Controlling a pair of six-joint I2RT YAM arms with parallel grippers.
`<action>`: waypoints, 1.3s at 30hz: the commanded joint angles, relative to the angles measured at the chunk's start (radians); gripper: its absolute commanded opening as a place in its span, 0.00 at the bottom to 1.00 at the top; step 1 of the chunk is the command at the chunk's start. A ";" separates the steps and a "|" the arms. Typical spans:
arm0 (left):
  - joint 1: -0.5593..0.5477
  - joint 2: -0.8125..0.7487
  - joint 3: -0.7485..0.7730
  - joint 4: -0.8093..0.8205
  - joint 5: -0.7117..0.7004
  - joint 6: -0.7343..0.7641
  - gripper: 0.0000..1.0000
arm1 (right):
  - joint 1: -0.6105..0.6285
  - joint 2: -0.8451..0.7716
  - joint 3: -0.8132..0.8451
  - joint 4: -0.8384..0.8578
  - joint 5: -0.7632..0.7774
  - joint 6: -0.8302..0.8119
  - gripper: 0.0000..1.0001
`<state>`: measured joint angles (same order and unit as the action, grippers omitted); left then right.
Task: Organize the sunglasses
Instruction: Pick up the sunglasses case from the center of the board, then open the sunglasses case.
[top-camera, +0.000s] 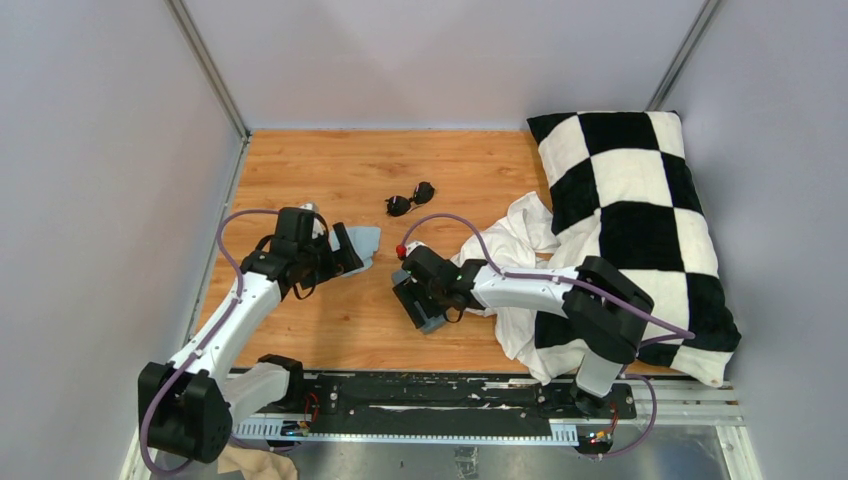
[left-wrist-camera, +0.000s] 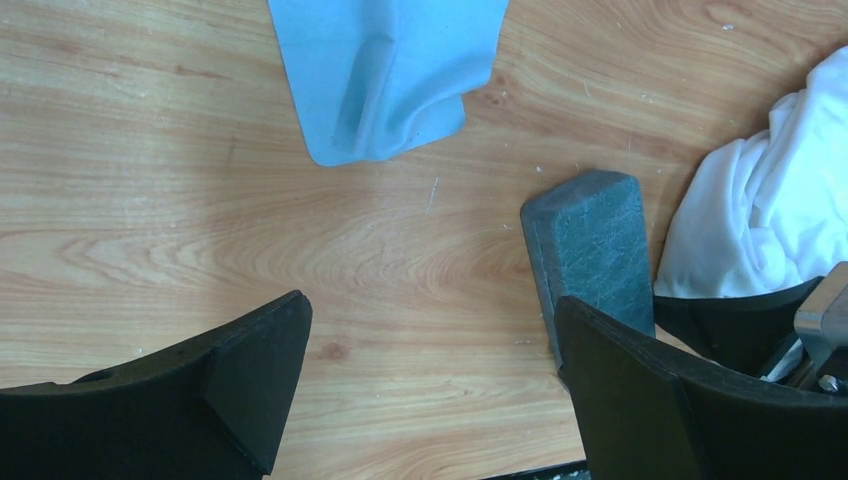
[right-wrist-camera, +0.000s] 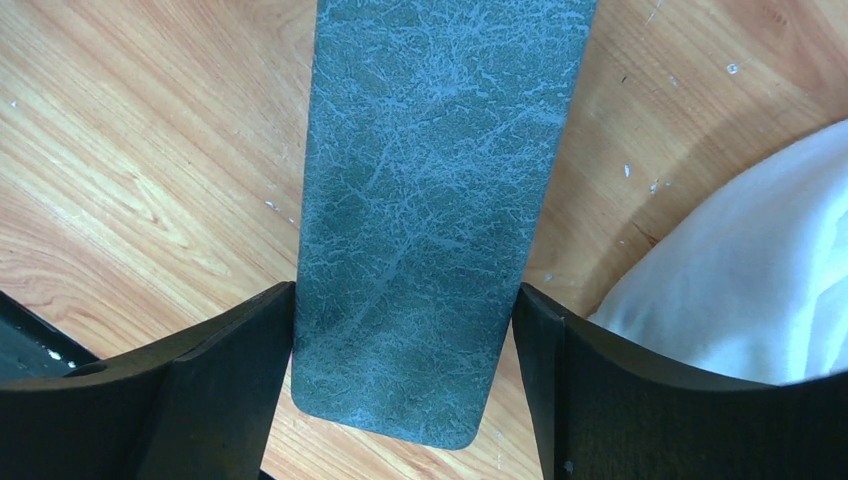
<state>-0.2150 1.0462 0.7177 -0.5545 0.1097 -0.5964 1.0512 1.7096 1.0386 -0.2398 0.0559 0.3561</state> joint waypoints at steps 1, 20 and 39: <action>0.006 -0.009 0.007 0.009 0.029 0.011 1.00 | 0.012 0.031 -0.009 -0.010 0.039 0.027 0.84; 0.008 -0.072 0.004 0.173 0.360 0.099 1.00 | -0.217 -0.333 -0.172 0.271 -0.422 0.180 0.29; 0.008 0.017 -0.058 0.660 0.821 -0.202 1.00 | -0.465 -0.229 -0.462 1.429 -0.949 0.972 0.17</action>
<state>-0.2115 1.0271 0.6693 0.0257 0.8555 -0.7368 0.5991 1.4250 0.5930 0.8001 -0.7940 1.1179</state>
